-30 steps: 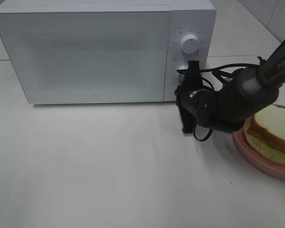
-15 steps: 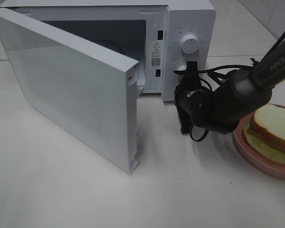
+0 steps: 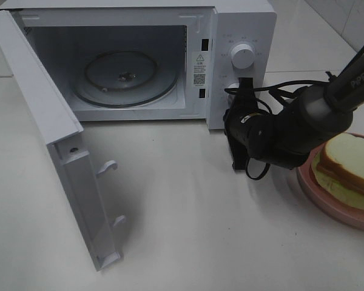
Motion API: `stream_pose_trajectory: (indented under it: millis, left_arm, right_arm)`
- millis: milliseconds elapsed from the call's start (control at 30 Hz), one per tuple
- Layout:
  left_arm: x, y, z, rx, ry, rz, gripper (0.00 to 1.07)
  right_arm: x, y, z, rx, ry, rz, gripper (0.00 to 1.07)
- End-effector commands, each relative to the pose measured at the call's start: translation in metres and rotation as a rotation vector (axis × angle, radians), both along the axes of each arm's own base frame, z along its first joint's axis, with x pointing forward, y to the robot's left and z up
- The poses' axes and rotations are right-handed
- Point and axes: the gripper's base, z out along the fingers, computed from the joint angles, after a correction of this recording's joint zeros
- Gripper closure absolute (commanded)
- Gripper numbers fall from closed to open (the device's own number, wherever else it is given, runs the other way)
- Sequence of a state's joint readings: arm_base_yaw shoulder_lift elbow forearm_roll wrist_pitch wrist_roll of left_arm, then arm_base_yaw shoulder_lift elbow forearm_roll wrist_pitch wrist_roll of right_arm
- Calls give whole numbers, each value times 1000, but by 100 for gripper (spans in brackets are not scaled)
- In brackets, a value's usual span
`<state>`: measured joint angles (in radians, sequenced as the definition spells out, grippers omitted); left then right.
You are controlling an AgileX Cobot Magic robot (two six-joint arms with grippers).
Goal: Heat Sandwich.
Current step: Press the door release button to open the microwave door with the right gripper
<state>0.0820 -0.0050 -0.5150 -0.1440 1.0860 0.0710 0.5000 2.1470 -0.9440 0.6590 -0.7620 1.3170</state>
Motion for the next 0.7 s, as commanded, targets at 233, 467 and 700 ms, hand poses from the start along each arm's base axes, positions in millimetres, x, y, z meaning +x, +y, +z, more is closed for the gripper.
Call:
stream_pose_trajectory:
  millis: [233,467,700]
  left_arm:
    - [-2,0,1,-2,-27,2,9]
    - [-2,0,1,-2,-27,2,9]
    - [-2,0,1,-2,-27,2,9]
  right_arm:
    - [-8,-9,28,-10,-96,-1,107]
    - [-22,-13,30,-31,-47,30,107]
    - [-48,-11,33,-46,15,90,107]
